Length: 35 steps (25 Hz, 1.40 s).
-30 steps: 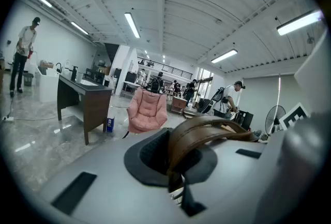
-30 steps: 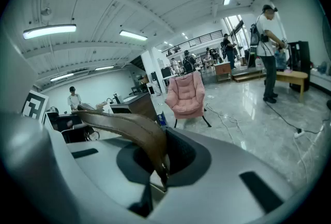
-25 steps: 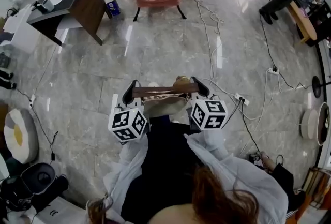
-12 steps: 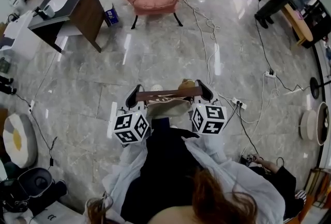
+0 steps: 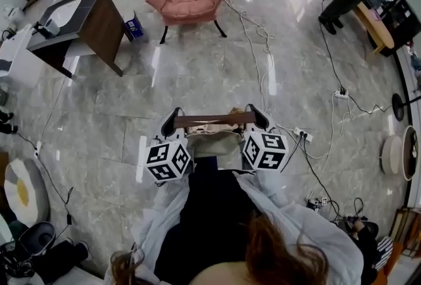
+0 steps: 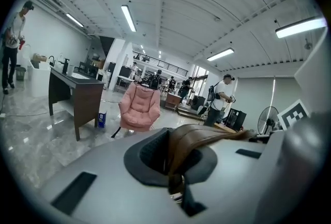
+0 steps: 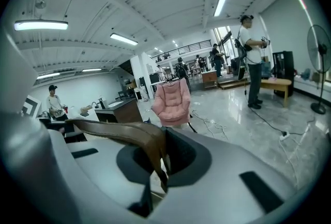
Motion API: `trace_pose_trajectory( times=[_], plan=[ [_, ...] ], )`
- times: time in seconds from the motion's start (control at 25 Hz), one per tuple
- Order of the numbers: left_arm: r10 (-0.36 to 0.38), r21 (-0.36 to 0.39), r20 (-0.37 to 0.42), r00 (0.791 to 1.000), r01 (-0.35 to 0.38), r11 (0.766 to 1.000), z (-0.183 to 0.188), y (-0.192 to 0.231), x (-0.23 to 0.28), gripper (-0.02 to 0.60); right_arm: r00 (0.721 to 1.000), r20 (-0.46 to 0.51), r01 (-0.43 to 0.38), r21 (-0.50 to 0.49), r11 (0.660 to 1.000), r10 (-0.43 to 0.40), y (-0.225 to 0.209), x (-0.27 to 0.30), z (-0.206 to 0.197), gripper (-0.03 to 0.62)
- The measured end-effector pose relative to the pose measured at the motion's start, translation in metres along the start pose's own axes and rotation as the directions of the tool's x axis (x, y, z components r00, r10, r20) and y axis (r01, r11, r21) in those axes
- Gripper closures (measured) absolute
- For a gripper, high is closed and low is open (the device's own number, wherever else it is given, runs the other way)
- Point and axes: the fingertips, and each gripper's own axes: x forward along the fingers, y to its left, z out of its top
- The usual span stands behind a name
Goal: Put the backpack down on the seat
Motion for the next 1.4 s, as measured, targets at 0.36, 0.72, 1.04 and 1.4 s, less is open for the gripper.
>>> trace_pose_trajectory(
  times=[0.36,0.72,1.04,1.4],
  plan=[
    [-0.003,-0.022,-0.062,0.998,0.002,1.0,0.032,0.024,0.093,0.568,1.0,0.013,0.026,-0.035,0.999,-0.026,-0.008,0.081,0.06,0.588],
    [-0.044,0.037,-0.071,0.996,0.047,0.998,0.074,0.055,0.173,0.568,0.999,0.017,0.038,-0.058,0.998,-0.037,-0.002,0.162,0.107,0.586],
    [-0.05,0.043,-0.063,0.997,0.052,0.998,0.109,0.099,0.239,0.568,1.0,0.009,0.008,-0.085,0.996,-0.007,0.014,0.238,0.133,0.586],
    [-0.063,0.056,-0.024,0.998,0.064,0.996,0.148,0.132,0.283,0.568,0.999,0.028,-0.024,-0.068,0.997,0.026,0.035,0.298,0.169,0.586]
  ],
)
